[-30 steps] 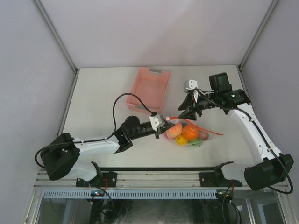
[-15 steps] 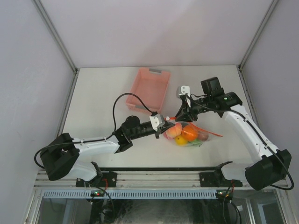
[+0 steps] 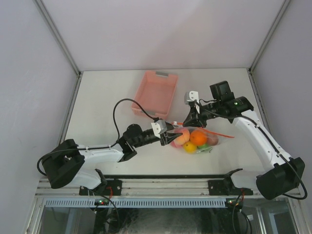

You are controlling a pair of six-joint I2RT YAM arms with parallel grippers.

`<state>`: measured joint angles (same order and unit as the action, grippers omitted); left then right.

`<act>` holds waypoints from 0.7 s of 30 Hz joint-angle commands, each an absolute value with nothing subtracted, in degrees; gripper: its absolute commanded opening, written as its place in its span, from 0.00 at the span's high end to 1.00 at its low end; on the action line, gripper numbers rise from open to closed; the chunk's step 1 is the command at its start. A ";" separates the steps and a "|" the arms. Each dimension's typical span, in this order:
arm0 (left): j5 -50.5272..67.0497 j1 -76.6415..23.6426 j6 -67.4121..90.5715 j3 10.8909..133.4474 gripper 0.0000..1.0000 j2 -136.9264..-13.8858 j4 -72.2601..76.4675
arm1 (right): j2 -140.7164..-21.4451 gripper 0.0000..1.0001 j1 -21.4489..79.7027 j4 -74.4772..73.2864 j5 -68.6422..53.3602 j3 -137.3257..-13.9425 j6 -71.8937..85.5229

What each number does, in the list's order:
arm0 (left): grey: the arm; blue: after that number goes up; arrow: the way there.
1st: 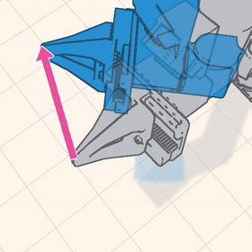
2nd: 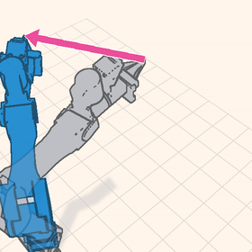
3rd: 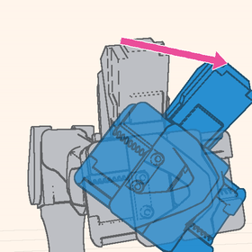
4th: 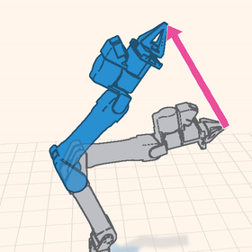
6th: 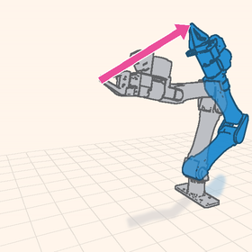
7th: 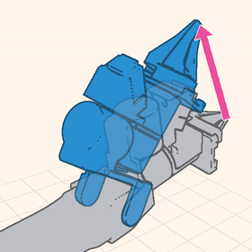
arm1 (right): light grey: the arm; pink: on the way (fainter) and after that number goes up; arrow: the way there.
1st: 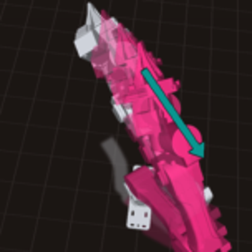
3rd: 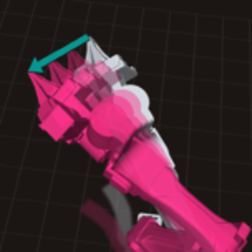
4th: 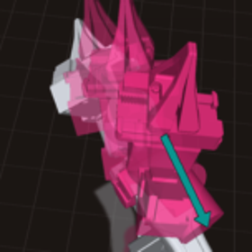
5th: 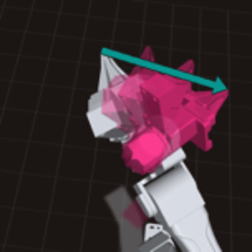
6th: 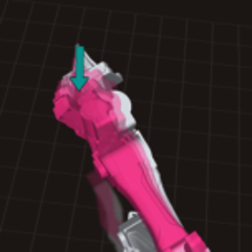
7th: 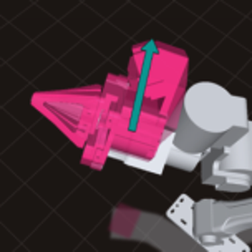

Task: Open the zip-top bag and remove the fake food
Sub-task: Pick up the zipper food storage bag at the center of the board.

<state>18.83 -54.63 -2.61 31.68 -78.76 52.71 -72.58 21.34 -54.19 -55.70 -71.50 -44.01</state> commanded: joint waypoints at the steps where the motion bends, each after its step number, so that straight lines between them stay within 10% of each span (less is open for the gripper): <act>1: 21.96 -52.68 3.23 29.21 0.51 -80.12 67.76 | -69.54 1.00 19.21 -55.48 -61.67 -71.54 -47.02; 12: 25.27 -51.56 6.84 30.50 0.46 -83.05 72.66 | -68.83 1.00 17.26 -58.55 -66.28 -71.54 -51.18; 21: 27.94 -51.26 9.03 31.98 0.99 -84.47 73.21 | -68.52 0.98 16.96 -58.37 -67.09 -71.54 -51.01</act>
<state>26.11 -51.62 7.79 29.80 -84.25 69.87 -70.59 17.21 -59.35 -63.79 -71.48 -50.41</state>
